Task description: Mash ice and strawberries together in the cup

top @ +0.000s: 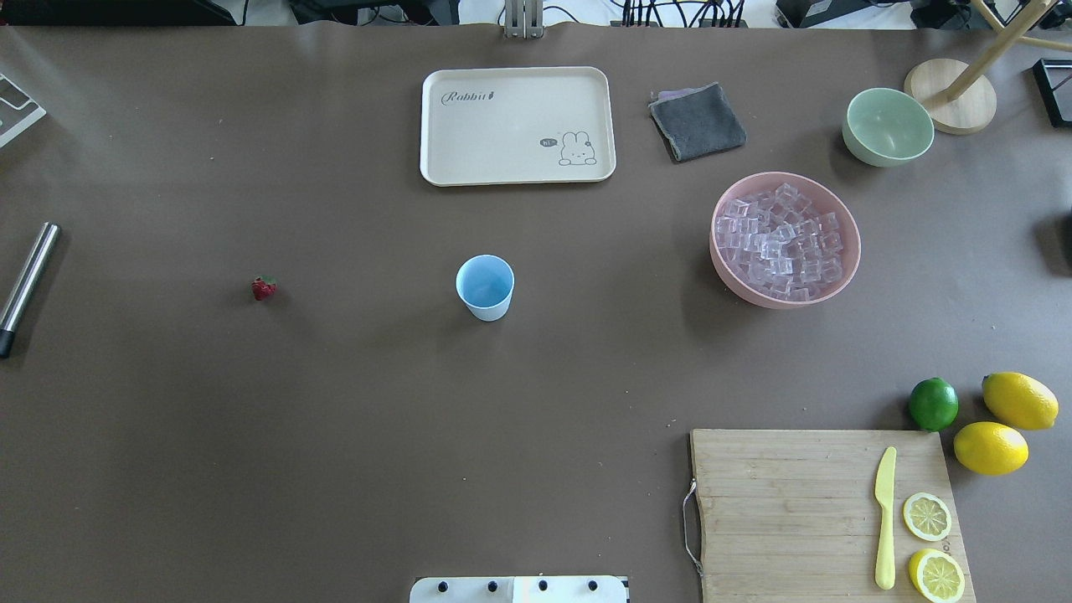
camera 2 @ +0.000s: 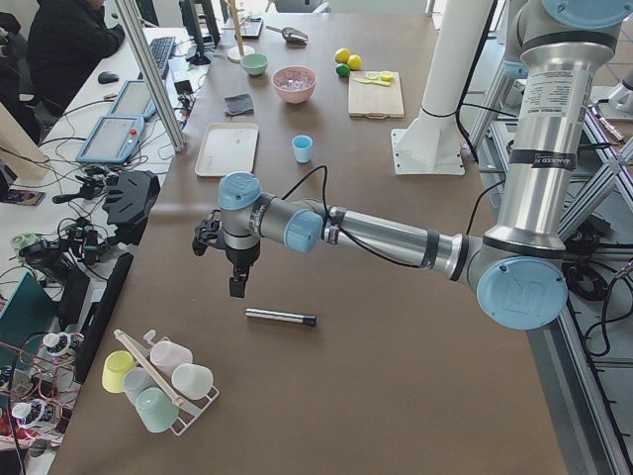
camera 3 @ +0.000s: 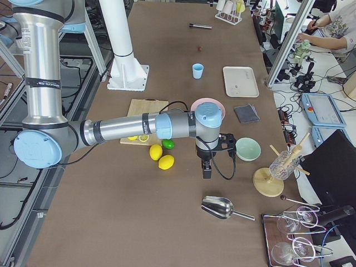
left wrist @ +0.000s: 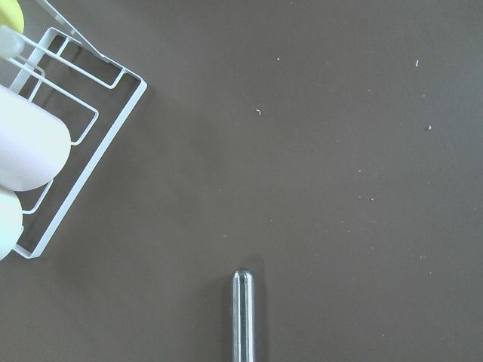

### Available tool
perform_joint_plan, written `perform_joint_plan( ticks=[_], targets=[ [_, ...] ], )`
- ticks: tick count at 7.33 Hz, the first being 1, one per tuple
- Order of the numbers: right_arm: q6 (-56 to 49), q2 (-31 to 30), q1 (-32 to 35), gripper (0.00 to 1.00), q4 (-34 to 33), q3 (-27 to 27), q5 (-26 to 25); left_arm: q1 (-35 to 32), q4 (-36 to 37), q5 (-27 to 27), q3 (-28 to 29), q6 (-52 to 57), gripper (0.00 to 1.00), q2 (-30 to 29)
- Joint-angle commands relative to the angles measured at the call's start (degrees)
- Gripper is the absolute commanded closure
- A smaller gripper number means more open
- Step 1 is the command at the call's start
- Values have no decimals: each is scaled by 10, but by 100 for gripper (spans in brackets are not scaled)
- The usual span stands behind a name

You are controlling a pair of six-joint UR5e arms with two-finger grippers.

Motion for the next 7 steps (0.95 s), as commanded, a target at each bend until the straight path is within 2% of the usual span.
perform_joint_plan(
  ticks=[1,4,7],
  targets=[
    [-1,-1,0,1,0,1,-1,-1,-9,-1,-5,0,2,0],
    [1,-1,0,1,0,-2,-1,-1,-71,-1,-9,-7,2,-1],
    [3,-1,-17,1,-1,-8,-13,0,-84,-1,18,-9,2,2]
  ],
)
